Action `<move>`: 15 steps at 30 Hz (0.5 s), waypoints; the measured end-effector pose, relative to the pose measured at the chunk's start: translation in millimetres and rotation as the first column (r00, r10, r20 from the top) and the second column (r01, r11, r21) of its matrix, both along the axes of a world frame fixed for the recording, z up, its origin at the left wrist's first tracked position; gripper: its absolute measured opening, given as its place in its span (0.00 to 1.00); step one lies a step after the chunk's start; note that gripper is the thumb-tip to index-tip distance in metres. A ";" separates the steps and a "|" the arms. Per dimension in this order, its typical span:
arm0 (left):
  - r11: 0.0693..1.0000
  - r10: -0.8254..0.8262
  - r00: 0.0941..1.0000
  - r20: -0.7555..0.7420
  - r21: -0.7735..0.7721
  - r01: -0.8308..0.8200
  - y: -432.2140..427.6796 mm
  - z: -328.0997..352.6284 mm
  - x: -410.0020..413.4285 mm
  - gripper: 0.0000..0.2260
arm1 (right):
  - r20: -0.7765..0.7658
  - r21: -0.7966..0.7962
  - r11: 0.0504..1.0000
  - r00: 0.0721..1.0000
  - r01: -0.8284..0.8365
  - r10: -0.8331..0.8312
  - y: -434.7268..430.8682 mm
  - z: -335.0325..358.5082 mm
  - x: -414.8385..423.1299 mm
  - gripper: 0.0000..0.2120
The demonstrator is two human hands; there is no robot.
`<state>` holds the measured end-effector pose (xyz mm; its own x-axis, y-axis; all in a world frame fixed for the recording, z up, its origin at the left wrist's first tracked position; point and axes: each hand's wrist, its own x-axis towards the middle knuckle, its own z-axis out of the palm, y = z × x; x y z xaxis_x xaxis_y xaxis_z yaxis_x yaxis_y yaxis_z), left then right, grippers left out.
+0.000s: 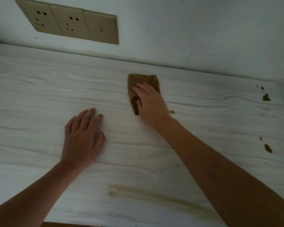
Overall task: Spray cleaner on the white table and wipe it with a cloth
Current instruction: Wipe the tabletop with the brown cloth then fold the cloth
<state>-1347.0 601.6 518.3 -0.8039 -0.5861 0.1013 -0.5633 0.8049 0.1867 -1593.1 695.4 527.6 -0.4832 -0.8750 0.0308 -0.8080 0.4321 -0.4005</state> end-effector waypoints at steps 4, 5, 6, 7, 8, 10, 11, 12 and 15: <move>1.000 0.009 1.000 -0.015 -0.018 -0.009 0.6 0.3 -1.1 0.25 | -0.024 0.092 0.967 0.971 0.238 -0.237 -12.9 7.9 -46.8 0.27; 1.000 0.009 1.000 -0.016 -0.022 -0.009 0.7 -0.1 -0.9 0.25 | -0.039 0.099 0.956 0.961 0.278 -0.275 -14.9 8.7 -55.5 0.27; 1.000 0.008 1.000 -0.017 -0.023 -0.009 0.5 -0.3 -0.9 0.25 | -0.051 0.103 0.948 0.953 0.301 -0.297 -17.4 9.7 -62.8 0.26; 1.000 0.008 1.000 -0.017 -0.025 -0.008 0.1 -0.4 -0.9 0.25 | -0.052 0.103 0.945 0.950 0.311 -0.307 -19.9 11.8 -69.2 0.25; 1.000 0.007 1.000 -0.016 -0.026 -0.007 -0.3 -0.6 -1.2 0.25 | -0.031 0.095 0.946 0.950 0.311 -0.310 -21.8 14.0 -77.3 0.23; 1.000 0.007 1.000 -0.013 -0.024 -0.007 -0.5 -0.6 -1.7 0.25 | 0.048 0.084 0.961 0.962 0.264 -0.269 -20.4 22.0 -95.6 0.19; 1.000 0.007 1.000 -0.008 -0.021 -0.007 -0.1 -0.4 -1.3 0.25 | 0.066 0.089 0.975 0.975 0.206 -0.212 -16.9 25.2 -103.9 0.19; 1.000 0.008 1.000 -0.002 -0.017 -0.008 0.0 -0.5 -0.8 0.25 | 0.053 0.100 0.985 0.988 0.137 -0.143 -11.7 26.7 -109.8 0.19; 1.000 0.009 1.000 0.010 -0.011 -0.009 -0.2 -0.9 0.2 0.25 | -0.102 0.132 0.991 0.994 0.037 -0.023 9.3 23.4 -108.8 0.20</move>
